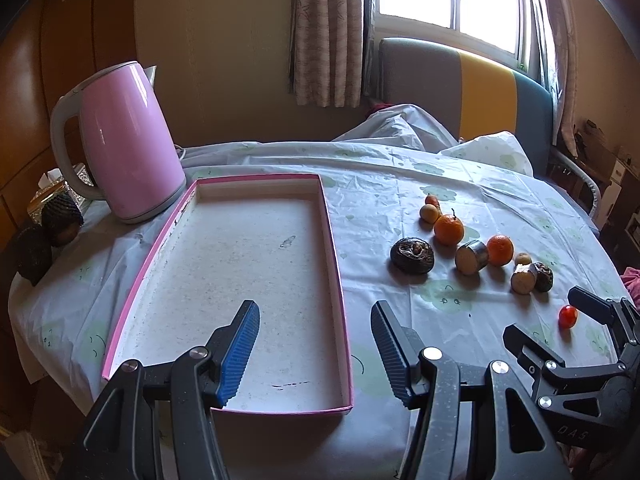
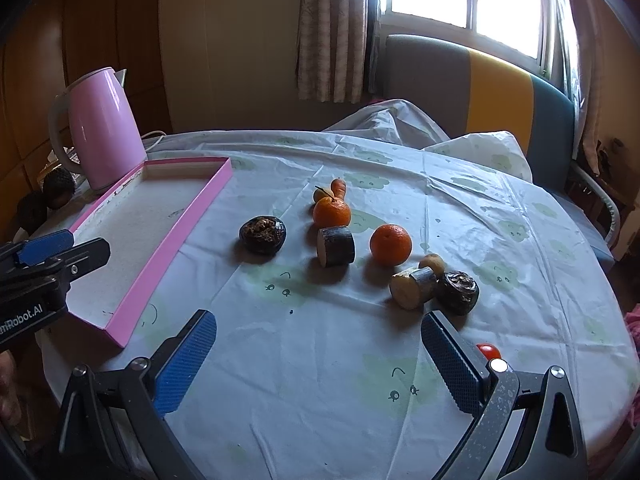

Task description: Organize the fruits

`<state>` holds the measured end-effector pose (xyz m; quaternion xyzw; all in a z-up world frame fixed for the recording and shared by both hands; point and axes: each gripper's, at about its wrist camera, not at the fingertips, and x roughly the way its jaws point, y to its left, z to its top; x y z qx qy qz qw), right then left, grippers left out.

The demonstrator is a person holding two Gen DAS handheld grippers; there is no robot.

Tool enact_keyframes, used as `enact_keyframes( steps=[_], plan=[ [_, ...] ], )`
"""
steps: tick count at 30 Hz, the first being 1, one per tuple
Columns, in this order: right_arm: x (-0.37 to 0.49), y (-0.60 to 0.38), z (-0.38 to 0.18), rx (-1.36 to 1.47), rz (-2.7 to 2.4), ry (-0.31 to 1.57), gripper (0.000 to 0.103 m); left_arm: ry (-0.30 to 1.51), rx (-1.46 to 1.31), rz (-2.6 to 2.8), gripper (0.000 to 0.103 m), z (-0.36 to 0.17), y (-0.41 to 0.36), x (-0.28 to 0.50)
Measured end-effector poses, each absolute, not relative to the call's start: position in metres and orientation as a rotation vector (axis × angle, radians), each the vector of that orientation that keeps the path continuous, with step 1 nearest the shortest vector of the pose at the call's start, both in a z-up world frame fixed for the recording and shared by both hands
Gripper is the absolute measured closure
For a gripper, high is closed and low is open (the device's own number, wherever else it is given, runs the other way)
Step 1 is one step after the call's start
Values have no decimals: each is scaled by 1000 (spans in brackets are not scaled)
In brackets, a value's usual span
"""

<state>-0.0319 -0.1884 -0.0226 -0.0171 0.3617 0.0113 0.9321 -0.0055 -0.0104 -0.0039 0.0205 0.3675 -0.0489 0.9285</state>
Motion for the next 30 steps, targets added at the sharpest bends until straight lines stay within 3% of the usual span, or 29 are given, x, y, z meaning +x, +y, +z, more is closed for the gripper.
enact_keyframes(
  steps=[30],
  plan=[
    [-43,-225,-17,4,-15,706,0,764,63,-139,43,-7,-24,-8]
  ],
)
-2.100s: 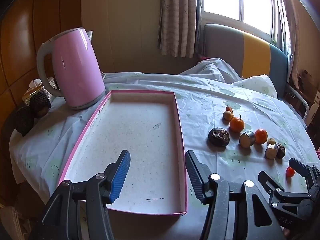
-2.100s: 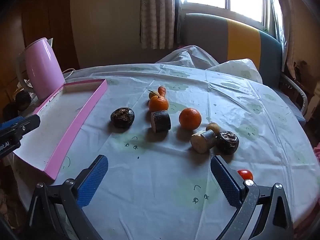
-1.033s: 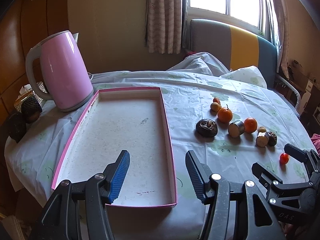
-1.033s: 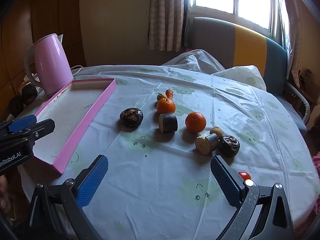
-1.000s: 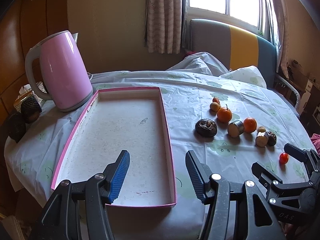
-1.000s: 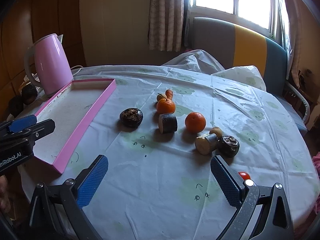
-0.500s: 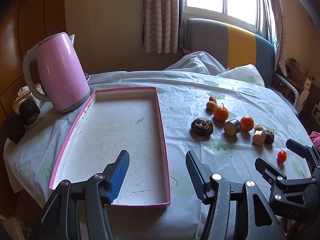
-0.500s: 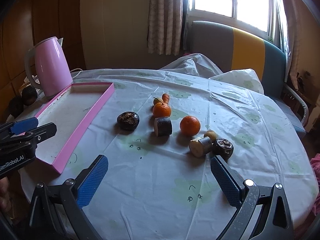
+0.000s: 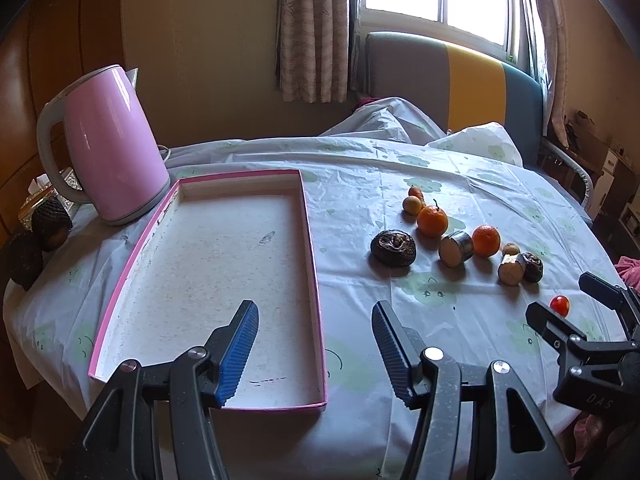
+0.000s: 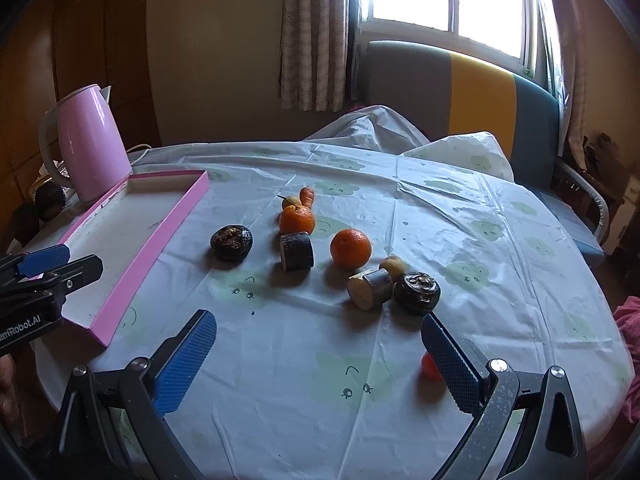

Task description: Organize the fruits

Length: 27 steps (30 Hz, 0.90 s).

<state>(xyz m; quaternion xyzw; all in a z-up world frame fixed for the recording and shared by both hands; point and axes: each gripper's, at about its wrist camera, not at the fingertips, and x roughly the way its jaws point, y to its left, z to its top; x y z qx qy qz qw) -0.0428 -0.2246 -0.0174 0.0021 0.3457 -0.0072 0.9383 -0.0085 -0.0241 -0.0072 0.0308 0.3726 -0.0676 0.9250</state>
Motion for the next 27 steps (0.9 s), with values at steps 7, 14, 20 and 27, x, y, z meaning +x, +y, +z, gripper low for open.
enact_keyframes(
  steps=[7,14,20,27],
  plan=[
    [-48,-242,-19,47,-16,696,0,781,70,-171,36,-11,-33,-7],
    [-53,-274,-30,98,-52,752,39,811,69,-242,35,-16,-43,-4],
    [-49,-304,-54,121,-116,842,42,854,54,-310,33,-21,-51,-1],
    [-31,-311,-70,83,-143,879,51,920,26,-352,33,-27,-58,6]
  ],
)
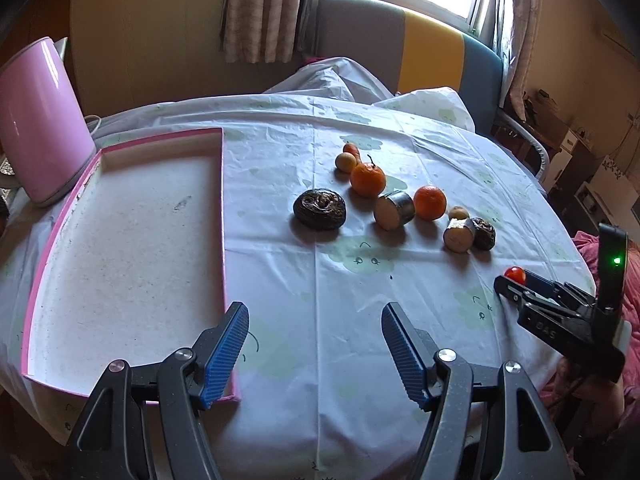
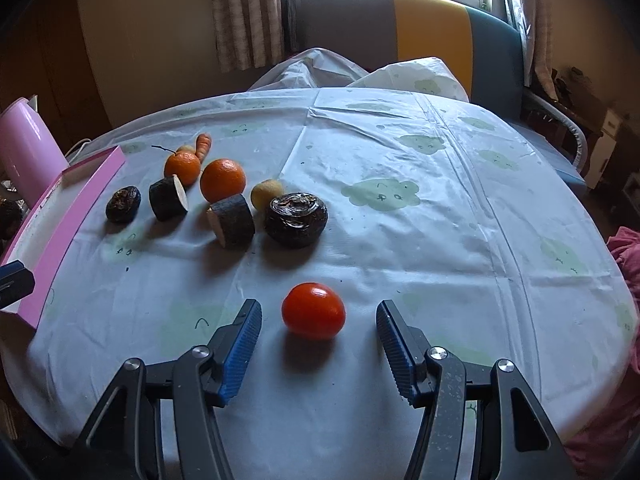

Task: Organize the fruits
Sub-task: 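Close the right gripper around the red cherry tomato, then grasp the dark round root with the left gripper while the right holds the tomato, then carry the dark root into the pink tray and open the left gripper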

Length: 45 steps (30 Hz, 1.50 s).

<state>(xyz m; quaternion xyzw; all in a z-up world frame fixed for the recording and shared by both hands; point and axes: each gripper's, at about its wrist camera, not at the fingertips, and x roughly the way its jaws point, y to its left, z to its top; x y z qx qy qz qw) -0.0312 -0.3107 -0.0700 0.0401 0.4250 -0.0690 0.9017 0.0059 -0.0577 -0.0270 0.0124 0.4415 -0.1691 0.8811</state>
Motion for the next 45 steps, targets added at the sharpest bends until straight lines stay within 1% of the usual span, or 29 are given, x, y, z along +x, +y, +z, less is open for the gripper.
enact_keyframes(
  steps=[1,2,5,8,10,17,28,30,37,45],
  plan=[
    [-29,-309,-69,58,-143,868,65,921,25,-356,33,-27,-58,7],
    [-26,-307,-69,48,-135,869,73,927,22,-360,33,-27,-59,10],
    [-19,-300,-69,42,-95,858,73,954,29,-371,38,-28,-63,20],
    [-16,-294,-70,40,-71,842,73,969,31,-389,40,-28,-69,31],
    [-16,-293,-71,42,-60,830,73,977,41,-392,46,-30,-74,41],
    [-19,-295,-73,53,-38,813,72,1013,54,-380,46,-39,-93,81],
    [-17,-296,-72,55,-39,828,72,1081,57,-305,46,-68,-110,132],
    [-17,-298,-72,66,-36,830,72,1074,60,-303,53,-71,-110,132],
    [-16,-301,-74,98,-38,835,72,1017,64,-325,53,-57,-106,109],
    [-15,-295,-74,57,-57,840,72,912,21,-297,53,-14,-67,77]
  ],
)
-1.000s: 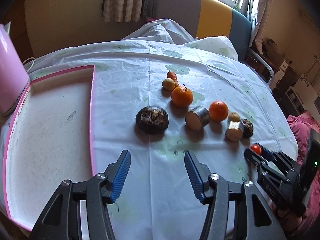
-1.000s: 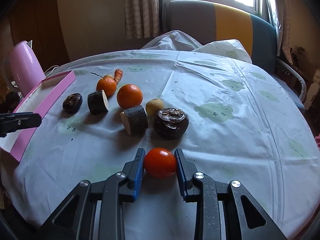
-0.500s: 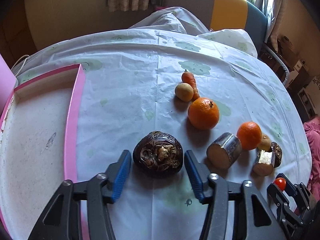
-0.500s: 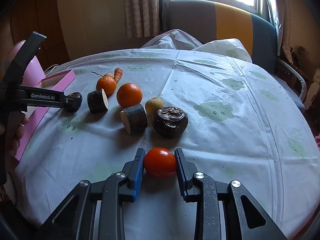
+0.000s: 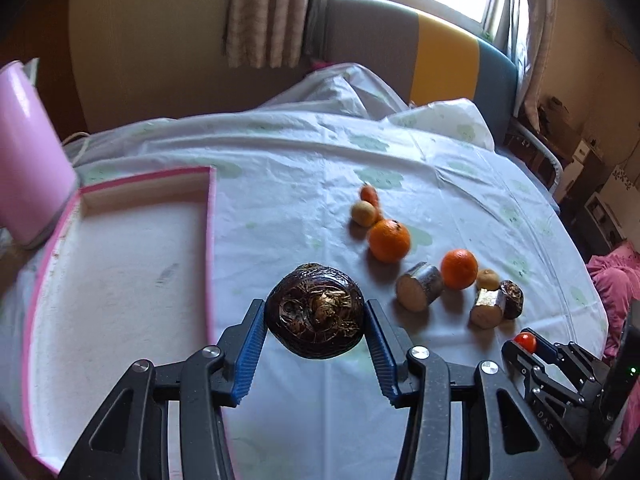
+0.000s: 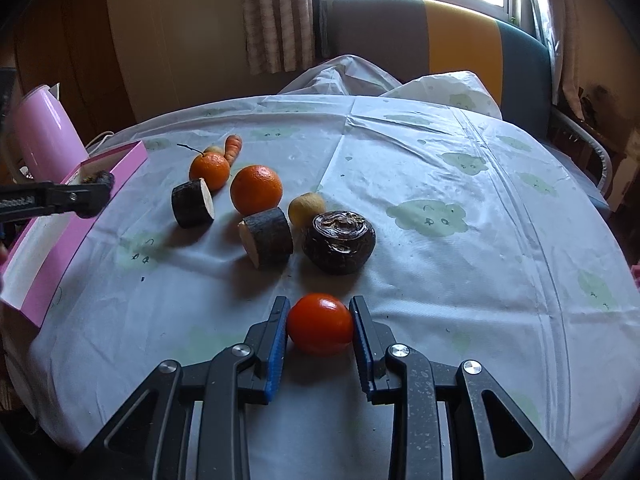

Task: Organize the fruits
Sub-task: 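Carry the dark root into the pink tray and open the left gripper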

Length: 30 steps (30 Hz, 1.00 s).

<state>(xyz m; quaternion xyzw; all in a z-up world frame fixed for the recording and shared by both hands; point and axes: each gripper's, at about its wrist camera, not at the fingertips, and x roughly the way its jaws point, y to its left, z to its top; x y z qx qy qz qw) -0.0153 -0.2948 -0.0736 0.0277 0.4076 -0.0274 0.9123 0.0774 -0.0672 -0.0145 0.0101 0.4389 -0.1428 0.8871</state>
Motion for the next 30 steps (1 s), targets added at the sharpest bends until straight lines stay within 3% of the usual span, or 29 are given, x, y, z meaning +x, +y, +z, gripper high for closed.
enact_keyframes(
  steps=[11,21,30],
  plan=[
    [-15,-285,-73,-6,-77,847,73,961,-49,-21,53,-39,43,83],
    [-12,-276,-71,-68,-100,864,73,994,-75,15,53,-60,63,72],
    [-12,-261,-52,-95,-74,834,74,901,-88,14,46,-33,68,49]
  ],
)
